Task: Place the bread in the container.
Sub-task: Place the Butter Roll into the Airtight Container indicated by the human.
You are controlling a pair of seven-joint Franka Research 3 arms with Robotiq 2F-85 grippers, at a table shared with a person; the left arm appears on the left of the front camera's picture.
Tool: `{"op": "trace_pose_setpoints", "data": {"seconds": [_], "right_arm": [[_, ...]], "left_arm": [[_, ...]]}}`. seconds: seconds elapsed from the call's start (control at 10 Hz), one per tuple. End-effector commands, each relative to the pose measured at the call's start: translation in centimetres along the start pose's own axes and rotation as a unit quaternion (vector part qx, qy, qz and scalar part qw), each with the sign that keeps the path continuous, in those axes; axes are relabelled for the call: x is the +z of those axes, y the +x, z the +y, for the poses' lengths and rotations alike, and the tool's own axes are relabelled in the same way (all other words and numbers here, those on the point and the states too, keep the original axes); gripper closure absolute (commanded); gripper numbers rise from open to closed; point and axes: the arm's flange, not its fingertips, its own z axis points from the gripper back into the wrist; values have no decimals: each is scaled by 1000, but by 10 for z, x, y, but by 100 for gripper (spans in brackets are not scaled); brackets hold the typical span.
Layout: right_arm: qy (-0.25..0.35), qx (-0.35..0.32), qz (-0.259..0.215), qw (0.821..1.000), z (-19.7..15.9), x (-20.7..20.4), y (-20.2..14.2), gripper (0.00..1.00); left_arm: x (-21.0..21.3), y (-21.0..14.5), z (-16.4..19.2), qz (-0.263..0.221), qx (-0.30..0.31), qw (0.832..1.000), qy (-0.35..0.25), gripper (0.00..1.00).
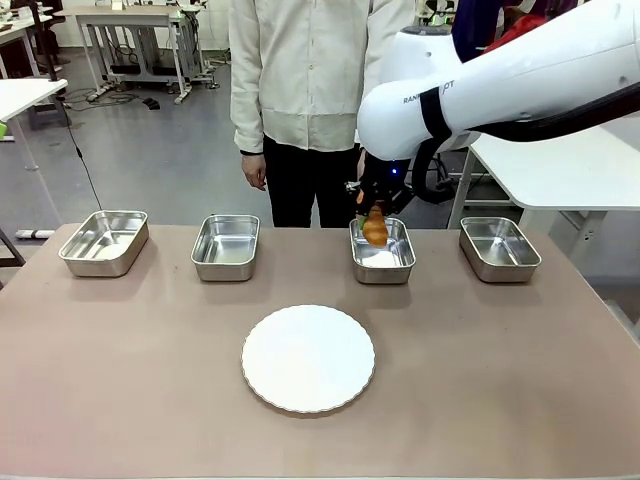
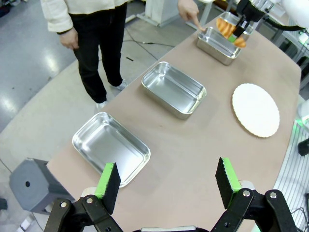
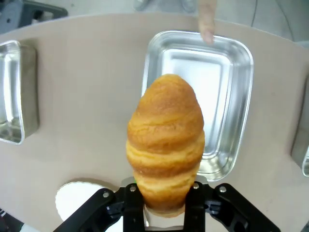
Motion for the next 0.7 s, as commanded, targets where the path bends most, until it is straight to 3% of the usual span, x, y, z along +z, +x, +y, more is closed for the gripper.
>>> {"op": "trace_pose_setpoints", "data": {"seconds": [0.0,0.6], "right_arm": [[-9,-31,20,999,-4,-7,13,69],[-21,-27,47,998,-11,-30,38,69]], "left_arm": [[1,1,-2,-2,-5,1000,-4,0],[1,1,-2,-2,-5,1000,-4,0]]}}
